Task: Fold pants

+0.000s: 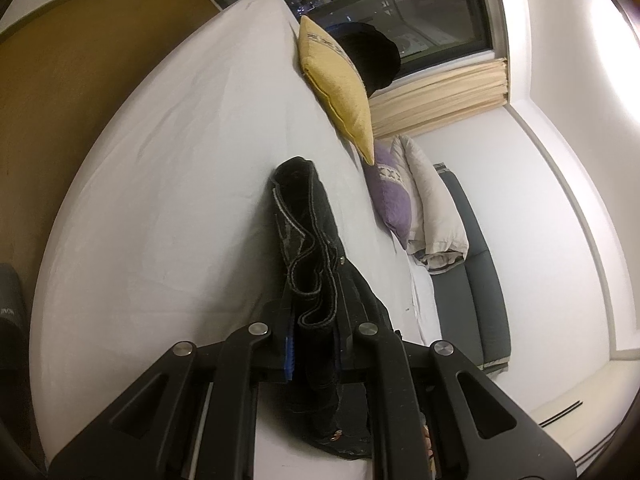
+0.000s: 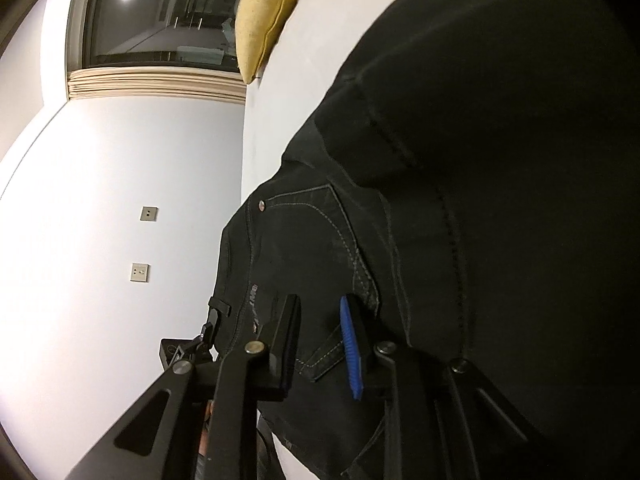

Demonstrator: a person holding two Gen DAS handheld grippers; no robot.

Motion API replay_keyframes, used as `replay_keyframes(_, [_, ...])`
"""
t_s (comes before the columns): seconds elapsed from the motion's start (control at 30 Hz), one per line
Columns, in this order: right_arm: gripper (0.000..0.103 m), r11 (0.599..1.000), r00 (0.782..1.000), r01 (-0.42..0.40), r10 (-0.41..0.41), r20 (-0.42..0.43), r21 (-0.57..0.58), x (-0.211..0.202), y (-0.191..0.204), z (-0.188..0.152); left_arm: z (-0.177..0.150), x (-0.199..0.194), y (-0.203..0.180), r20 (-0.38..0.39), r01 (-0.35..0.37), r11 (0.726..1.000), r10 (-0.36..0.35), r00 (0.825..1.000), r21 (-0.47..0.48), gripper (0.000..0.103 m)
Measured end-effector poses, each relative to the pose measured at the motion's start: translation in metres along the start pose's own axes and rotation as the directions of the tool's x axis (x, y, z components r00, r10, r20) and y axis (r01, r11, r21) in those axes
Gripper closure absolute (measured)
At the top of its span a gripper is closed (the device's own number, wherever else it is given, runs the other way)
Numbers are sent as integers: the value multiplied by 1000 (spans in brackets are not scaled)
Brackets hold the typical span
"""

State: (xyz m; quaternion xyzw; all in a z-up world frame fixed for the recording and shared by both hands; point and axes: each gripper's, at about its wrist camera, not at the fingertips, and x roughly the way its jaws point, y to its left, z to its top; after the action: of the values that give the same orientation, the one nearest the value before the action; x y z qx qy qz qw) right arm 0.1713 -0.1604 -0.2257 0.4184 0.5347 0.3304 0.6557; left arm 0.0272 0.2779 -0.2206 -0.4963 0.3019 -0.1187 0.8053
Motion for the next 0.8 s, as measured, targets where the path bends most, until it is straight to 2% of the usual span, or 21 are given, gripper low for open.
replay_keyframes(0.03, [74,1000,1000,-20,20,8,12,1,0,0,1,0,-5,-2,-1,1000,1,1000,13,93])
replay_keyframes(0.1, [55,998,998,-59,59,21,26,-8,1,0,1,1,-16,-6,-3,999,3,1000,41,93])
replay_keyframes(0.2, [35,996,996,-84,83,33,16,-22,7,3,-3,6,-58,-22,-1,989,4,1000,150,93])
replay_keyframes(0.3, [24,993,991,-117,116,66,13,-50,14,11,-18,19,-110,-58,24,960,-8,998,279,93])
replay_keyframes(0.37, [22,990,988,-142,141,71,18,-67,16,16,-40,37,-150,-108,48,923,-7,994,382,93])
replay_keyframes(0.4, [21,987,984,-161,161,73,4,-81,20,20,-62,53,-174,-148,64,892,4,989,448,93])
replay_keyframes(0.43, [19,985,982,-171,172,76,-11,-92,22,22,-77,64,-186,-175,76,873,11,985,482,93])
replay_keyframes(0.5, [13,979,976,-198,200,89,-39,-113,26,26,-120,89,-209,-240,107,814,41,970,570,93])
replay_keyframes(0.53, [11,977,972,-209,213,96,-46,-122,27,27,-147,104,-216,-282,128,786,61,957,604,93])
replay_keyframes(0.67, [10,981,979,-187,190,71,-51,-142,20,28,-203,130,-220,-372,168,736,121,920,656,93])
replay_keyframes(0.8, [8,993,993,-111,112,38,-28,-140,9,23,-231,136,-228,-380,175,666,175,908,725,93])
